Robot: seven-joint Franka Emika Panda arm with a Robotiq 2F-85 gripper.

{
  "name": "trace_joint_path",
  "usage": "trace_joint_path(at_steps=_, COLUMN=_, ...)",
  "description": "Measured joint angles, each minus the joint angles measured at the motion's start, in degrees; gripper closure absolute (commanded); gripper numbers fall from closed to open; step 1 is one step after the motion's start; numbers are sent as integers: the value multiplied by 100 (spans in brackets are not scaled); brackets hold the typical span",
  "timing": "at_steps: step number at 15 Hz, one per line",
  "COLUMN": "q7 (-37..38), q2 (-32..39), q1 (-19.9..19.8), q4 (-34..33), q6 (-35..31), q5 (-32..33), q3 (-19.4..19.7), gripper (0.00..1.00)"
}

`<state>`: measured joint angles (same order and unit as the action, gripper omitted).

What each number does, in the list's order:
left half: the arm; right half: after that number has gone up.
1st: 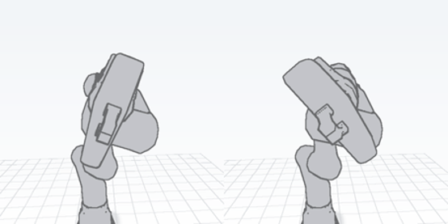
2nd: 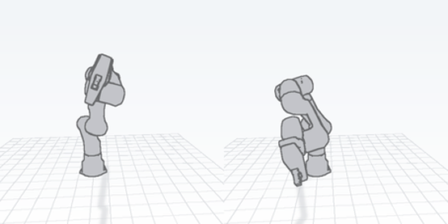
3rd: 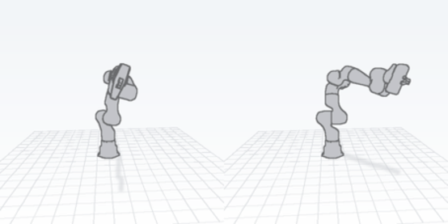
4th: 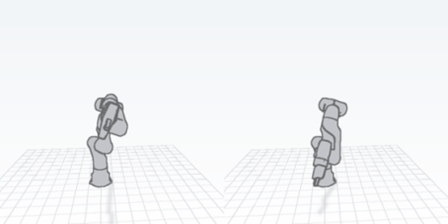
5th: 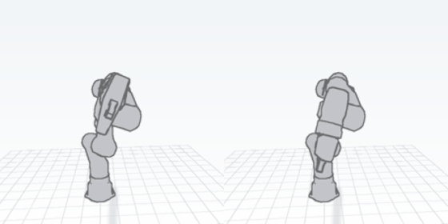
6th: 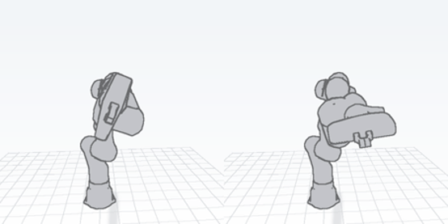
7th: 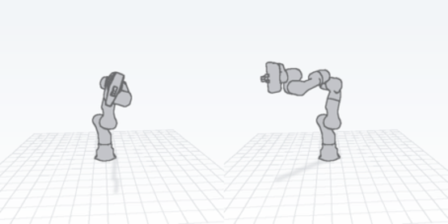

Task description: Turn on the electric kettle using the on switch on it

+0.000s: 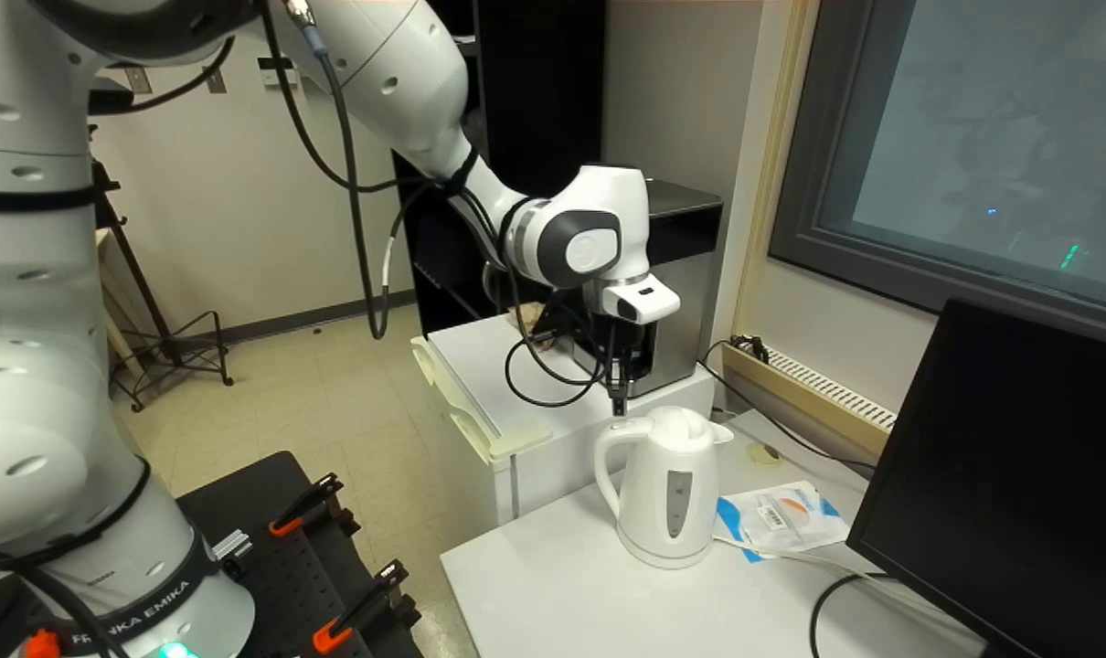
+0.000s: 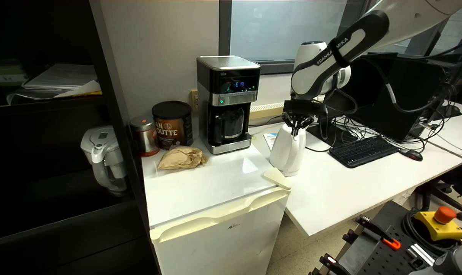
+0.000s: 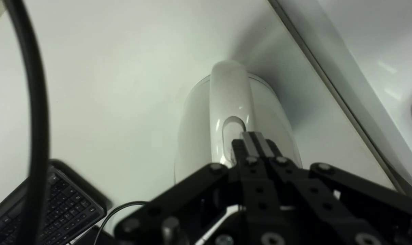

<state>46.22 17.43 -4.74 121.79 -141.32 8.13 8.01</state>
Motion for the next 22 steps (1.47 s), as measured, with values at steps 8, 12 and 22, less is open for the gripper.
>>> trace_joint_path(at_steps=8, q7=6, q2=176, q1=59, q4=-186, q6=0, q5=-136, q3=91, gripper=100)
trace_joint_path(at_steps=12, q7=10, q2=229, q1=86, q4=-222, q6=0, q5=-147, q3=116, gripper=100)
trace_joint_path(at_steps=22, q7=10, q2=234, q1=102, q4=-219, q6=-13, q5=-308, q3=169, gripper=100)
